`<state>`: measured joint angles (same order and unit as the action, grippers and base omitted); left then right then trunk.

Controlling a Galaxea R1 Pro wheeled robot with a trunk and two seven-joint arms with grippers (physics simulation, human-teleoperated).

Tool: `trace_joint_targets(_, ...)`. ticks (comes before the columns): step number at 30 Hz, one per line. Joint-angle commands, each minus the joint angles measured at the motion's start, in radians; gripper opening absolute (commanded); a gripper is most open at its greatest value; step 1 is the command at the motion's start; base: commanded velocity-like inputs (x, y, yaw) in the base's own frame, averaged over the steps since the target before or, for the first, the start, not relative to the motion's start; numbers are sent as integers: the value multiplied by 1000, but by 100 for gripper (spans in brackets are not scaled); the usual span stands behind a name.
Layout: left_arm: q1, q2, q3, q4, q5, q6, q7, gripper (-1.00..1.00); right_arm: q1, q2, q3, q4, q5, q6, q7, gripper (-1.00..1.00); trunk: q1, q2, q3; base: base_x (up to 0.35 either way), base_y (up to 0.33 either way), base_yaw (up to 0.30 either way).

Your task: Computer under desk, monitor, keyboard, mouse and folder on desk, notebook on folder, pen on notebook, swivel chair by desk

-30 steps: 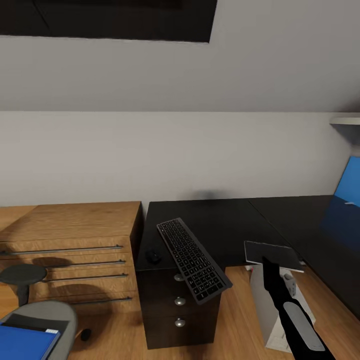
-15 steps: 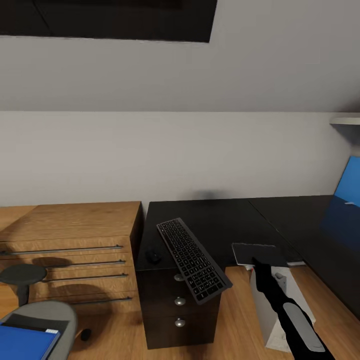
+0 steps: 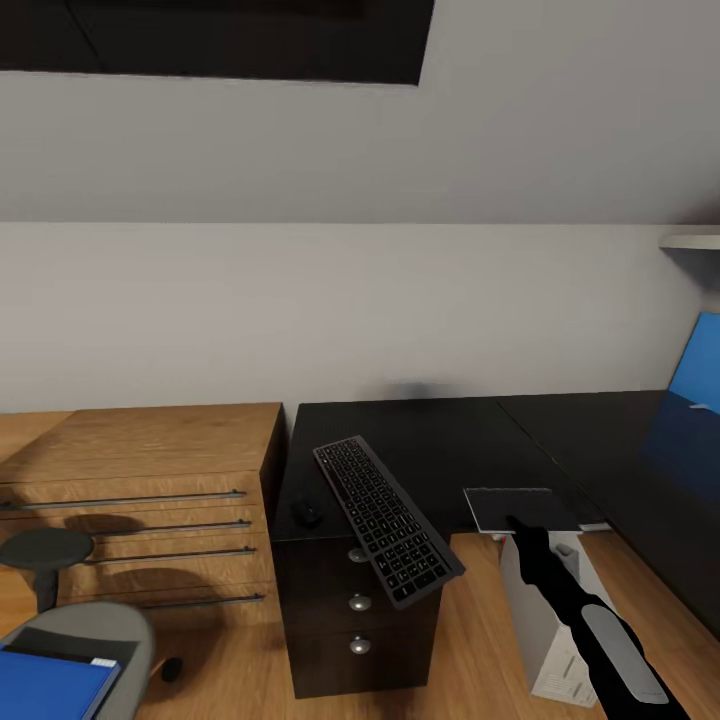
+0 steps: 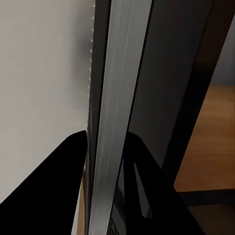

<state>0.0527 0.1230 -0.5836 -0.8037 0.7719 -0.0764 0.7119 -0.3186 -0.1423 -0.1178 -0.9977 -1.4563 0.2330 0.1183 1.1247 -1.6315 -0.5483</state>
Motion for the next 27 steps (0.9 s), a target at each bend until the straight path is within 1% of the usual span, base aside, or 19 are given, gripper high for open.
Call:
trace_joint_targets(1, -1, 1, -5, -2, 10, -8, 5, 100, 0, 0, -2, 0, -8, 7, 4, -100, 0, 0, -1, 0, 0, 0)
trace_joint_targets(2, -1, 1, -5, -2, 10, -8, 5, 100, 0, 0, -2, 0, -8, 12, 4, -100, 0, 0, -1, 0, 0, 0)
trace_joint_targets(26, -1, 1, -4, -2, 10, -6, 4, 100, 0, 1, -1, -1, -7, 25, 1, -100, 92, -168, -76, 0, 0, 0)
trace_joint_targets(27, -1, 1, -4, -2, 10, -6, 4, 100, 0, 1, -1, -1, -7, 25, 1, -100, 92, -168, -76, 0, 0, 0)
